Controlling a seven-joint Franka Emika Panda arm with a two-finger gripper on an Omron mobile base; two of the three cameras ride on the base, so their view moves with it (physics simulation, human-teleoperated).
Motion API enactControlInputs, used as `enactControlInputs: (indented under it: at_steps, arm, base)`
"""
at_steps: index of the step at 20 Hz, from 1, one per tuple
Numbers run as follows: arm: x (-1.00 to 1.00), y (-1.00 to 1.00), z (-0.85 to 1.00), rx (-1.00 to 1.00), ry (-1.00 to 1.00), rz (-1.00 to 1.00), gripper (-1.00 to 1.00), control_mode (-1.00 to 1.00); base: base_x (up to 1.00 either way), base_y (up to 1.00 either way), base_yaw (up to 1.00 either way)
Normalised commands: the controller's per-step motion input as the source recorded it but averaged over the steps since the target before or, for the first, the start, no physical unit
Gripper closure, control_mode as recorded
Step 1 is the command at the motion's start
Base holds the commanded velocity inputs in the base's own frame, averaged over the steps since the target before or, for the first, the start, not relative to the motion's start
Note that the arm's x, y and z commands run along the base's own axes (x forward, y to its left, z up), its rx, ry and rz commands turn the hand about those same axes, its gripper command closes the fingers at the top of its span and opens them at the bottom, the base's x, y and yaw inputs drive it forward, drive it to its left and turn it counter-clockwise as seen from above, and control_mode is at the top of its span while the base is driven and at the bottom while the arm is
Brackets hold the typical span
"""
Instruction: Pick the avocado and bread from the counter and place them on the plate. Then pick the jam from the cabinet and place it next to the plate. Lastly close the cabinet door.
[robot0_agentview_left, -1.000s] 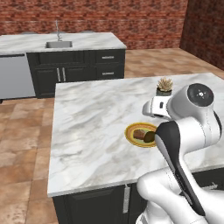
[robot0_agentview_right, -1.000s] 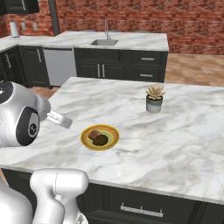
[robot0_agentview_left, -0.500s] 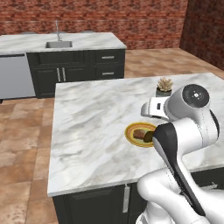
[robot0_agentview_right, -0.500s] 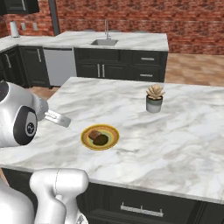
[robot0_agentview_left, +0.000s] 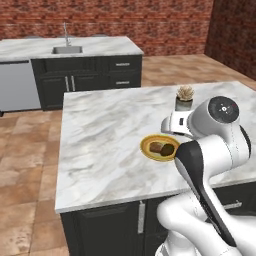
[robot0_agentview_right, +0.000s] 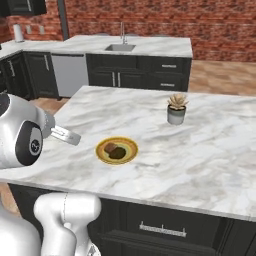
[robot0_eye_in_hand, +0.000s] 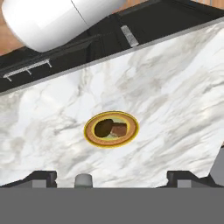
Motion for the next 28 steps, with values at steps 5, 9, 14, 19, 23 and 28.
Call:
enactControlInputs:
  at_steps: [5, 9, 14, 19, 23, 28]
  arm:
    - [0.00, 0.00, 0.00, 0.00, 0.00, 0.00, -1.00, 1.00]
    - [0.00, 0.00, 0.00, 0.00, 0.00, 0.00, -1.00, 1.00]
    - [0.00, 0.00, 0.00, 0.00, 0.00, 0.00, -1.00, 1.00]
    - [0.00, 0.00, 0.00, 0.00, 0.00, 0.00, -1.00, 1.00]
    - [0.00, 0.00, 0.00, 0.00, 0.00, 0.00, -1.00, 1.00]
    - [0.00, 0.00, 0.00, 0.00, 0.00, 0.00, -1.00, 1.00]
  base:
    - [-0.54, 0.00, -0.03]
    - [-0.56, 0.00, -0.15]
    - [-0.39, 0.00, -0.24]
    - [-0.25, 0.00, -0.29]
    - [-0.17, 0.00, -0.31]
    - [-0.14, 0.01, -0.35]
